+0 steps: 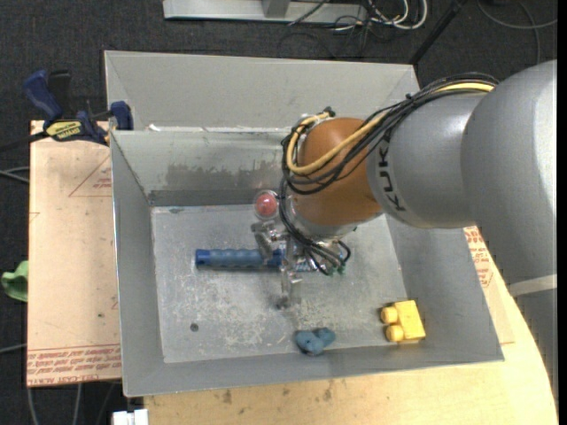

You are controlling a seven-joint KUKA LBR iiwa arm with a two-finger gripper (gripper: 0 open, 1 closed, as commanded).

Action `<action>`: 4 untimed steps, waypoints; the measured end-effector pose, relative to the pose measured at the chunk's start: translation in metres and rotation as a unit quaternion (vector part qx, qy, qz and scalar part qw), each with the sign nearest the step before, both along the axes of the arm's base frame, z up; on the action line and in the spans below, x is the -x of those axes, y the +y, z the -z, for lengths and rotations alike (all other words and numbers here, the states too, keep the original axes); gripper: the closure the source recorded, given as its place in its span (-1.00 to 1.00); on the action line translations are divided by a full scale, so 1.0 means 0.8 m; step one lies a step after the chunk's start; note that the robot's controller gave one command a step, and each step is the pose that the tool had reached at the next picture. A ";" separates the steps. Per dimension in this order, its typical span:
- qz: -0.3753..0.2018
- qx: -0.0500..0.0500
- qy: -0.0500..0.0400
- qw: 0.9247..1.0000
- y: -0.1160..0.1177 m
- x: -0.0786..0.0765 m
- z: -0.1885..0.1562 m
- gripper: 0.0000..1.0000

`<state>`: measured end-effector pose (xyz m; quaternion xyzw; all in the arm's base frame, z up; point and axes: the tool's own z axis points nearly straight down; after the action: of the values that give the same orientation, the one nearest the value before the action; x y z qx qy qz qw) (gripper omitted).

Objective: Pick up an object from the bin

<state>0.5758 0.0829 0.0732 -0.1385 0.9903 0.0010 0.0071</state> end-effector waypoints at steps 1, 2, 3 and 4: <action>0.001 -0.001 0.000 1.000 0.001 0.001 -0.001 1.00; -0.006 0.001 0.001 1.000 -0.006 0.002 -0.166 1.00; -0.006 0.001 0.005 1.000 -0.006 0.004 -0.160 -1.00; -0.175 0.002 0.006 0.984 0.056 -0.048 0.007 -1.00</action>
Offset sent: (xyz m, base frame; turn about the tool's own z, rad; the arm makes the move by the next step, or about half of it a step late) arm 0.0000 0.0000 0.0000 0.0000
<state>0.6145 0.1276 0.0672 -0.3100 0.9507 0.0013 0.0004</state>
